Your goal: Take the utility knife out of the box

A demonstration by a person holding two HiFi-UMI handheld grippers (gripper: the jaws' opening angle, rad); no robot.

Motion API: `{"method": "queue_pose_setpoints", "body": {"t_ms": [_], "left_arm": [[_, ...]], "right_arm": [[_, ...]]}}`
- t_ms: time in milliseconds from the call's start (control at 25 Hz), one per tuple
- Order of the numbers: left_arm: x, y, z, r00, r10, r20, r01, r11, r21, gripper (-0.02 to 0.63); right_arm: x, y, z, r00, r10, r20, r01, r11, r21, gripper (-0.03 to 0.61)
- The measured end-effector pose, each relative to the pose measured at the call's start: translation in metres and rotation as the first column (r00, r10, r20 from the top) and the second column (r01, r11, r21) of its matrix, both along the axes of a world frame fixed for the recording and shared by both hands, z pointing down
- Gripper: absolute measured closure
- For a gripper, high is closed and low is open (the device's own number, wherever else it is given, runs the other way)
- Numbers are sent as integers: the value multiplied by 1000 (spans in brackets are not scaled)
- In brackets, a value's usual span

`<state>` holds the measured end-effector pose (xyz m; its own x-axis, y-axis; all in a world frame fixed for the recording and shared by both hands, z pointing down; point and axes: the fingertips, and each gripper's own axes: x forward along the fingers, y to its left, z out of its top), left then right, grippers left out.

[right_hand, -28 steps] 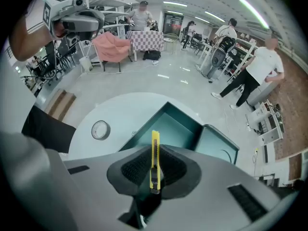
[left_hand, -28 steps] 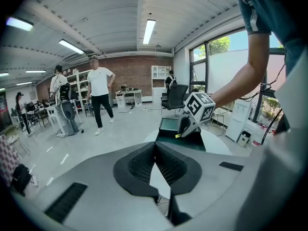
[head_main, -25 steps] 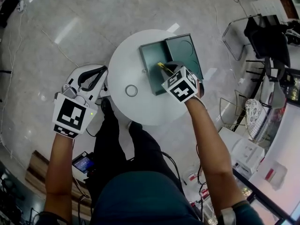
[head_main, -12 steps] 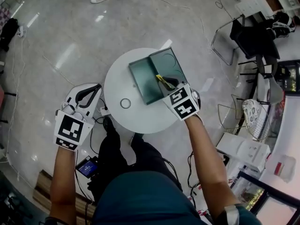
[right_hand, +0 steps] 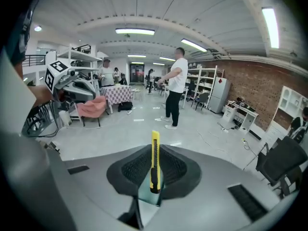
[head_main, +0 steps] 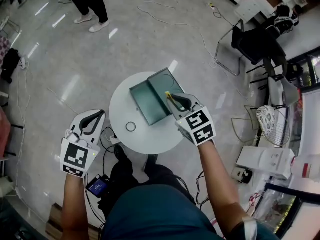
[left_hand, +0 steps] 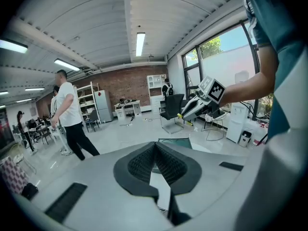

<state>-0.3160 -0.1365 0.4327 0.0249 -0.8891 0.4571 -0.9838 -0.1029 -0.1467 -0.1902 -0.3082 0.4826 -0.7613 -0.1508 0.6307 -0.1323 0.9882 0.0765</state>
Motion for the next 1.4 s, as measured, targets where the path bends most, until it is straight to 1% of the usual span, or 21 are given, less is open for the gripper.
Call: {"method": "queue_pose_setpoints", "body": {"t_ms": [80, 160, 280, 360, 560, 800, 880, 960, 1120, 1400], "left_arm": [[-5, -3, -14, 1000, 7, 8, -7, 1000, 14, 595], [-1, -1, -28, 1000, 9, 11, -9, 1000, 21, 595], [27, 3, -50, 1000, 12, 15, -13, 1000, 29, 595], [39, 5, -65, 1000, 19, 21, -19, 999, 38, 595], [57, 8, -93, 999, 43, 14, -44, 996, 81, 595], [79, 6, -120, 998, 64, 15, -65, 993, 102, 595], [84, 8, -123, 997, 67, 27, -69, 993, 99, 595], [89, 10, -127, 997, 71, 34, -74, 992, 99, 595], [105, 10, -137, 996, 79, 34, -83, 991, 107, 595], [113, 2, -137, 996, 79, 35, -82, 989, 120, 595]], "right_arm": [[-4, -3, -22, 999, 19, 49, -19, 1000, 0, 510], [0, -1, -43, 995, 31, 90, -30, 1000, -10, 510], [28, 5, -75, 988, 45, 150, -41, 999, -28, 510], [40, 8, -96, 980, 55, 191, -48, 998, -40, 510], [56, 17, -134, 954, 77, 290, -63, 996, -56, 510], [78, 23, -176, 911, 82, 404, -55, 995, -79, 511], [85, 27, -186, 898, 82, 433, -49, 995, -86, 511], [93, 31, -195, 888, 83, 452, -49, 995, -87, 511], [110, 35, -208, 883, 77, 463, -47, 996, -76, 511], [128, 32, -203, 879, 86, 470, -58, 996, -74, 511]]}}
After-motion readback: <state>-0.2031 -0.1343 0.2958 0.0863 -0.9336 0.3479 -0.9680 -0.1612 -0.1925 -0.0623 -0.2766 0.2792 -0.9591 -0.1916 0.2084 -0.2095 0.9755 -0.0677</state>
